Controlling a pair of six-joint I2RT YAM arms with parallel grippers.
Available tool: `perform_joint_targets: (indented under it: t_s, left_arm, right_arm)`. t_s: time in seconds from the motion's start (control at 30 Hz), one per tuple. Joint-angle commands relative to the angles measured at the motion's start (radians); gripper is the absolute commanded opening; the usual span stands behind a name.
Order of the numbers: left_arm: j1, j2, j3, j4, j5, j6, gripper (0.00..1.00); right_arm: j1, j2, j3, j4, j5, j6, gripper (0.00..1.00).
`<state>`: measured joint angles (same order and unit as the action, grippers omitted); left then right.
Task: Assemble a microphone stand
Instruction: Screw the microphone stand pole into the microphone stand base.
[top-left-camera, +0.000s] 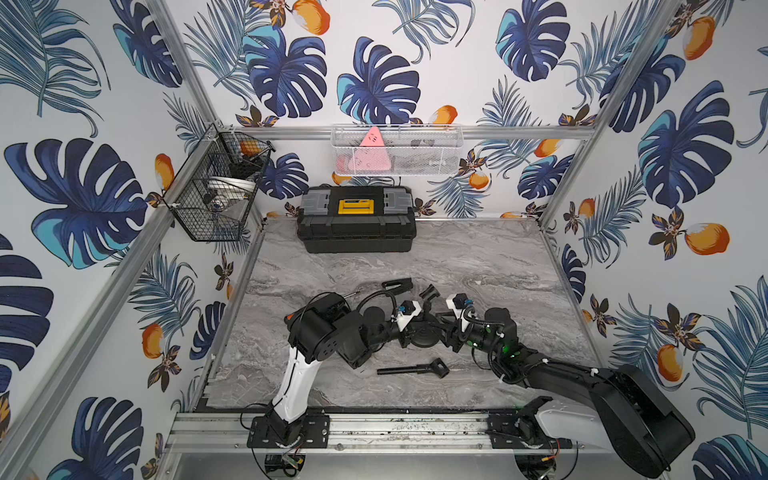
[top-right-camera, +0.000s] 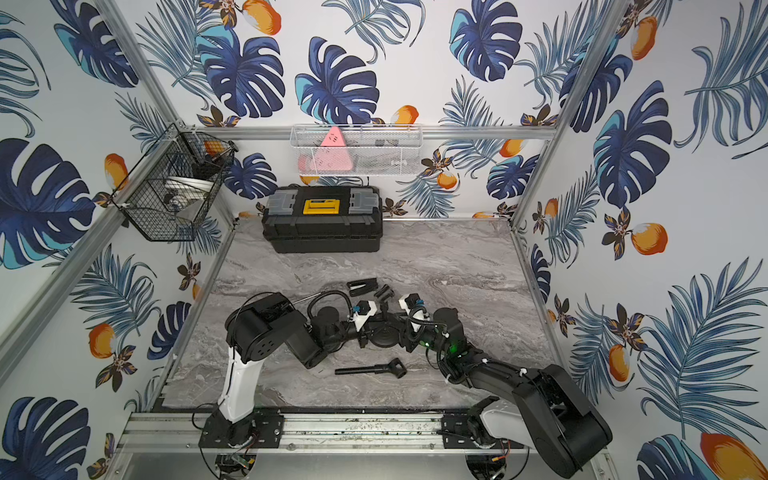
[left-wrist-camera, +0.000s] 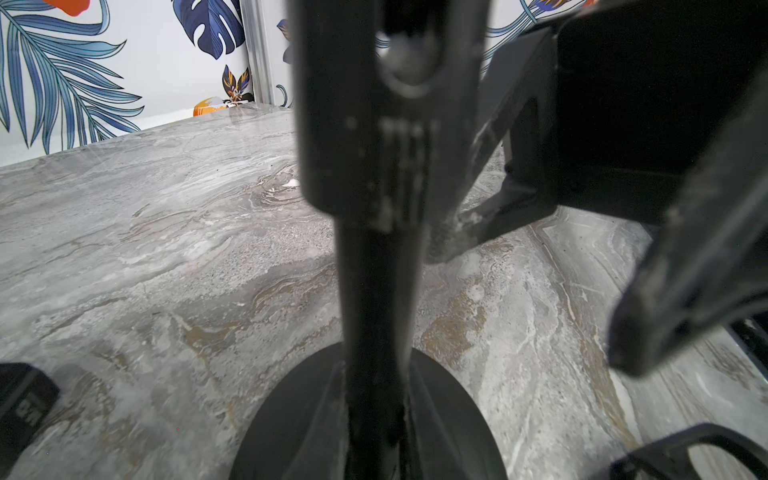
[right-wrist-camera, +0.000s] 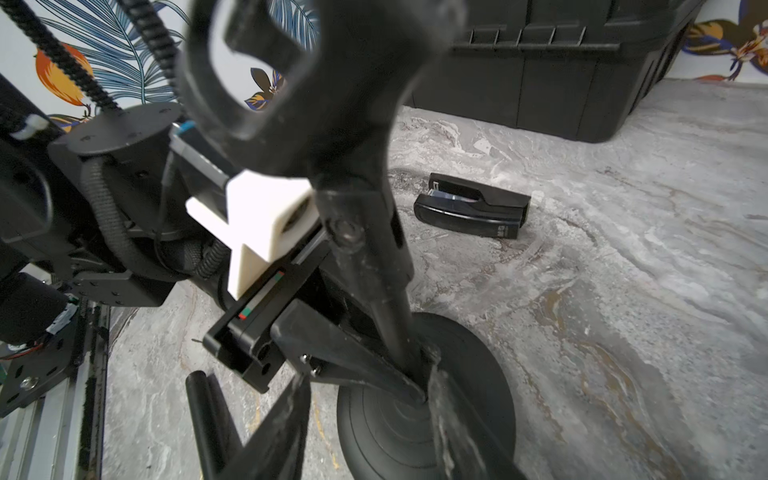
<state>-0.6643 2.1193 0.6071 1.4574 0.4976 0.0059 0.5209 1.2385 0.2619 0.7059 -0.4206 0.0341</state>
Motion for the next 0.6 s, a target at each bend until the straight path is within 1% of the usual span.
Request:
perform_joint_targets:
  t_s: [0.0,0.2,0.33,0.57]
  left_arm:
    - [-0.001,0.006,-0.007,-0.011,0.012,0.04,0.12]
    - [-0.001,0.021,-0.009,-0.005,0.015,0.045,0.12]
    - [-0.001,0.039,-0.01,0.017,0.013,0.032,0.12]
    - [-0.001,0.037,-0.01,0.009,0.015,0.021,0.12]
  right_arm:
    - [-0.001,0.015,-0.014,0.087,0.047,0.035,0.49]
    - [-0.001,-0.008,0.0,0.021,0.109,0.061,0.49]
    - [-0.001,0.009,-0.009,0.081,0.1,0.067,0.49]
    - [-0.002,0.021,0.046,-0.022,0.082,0.041,0.49]
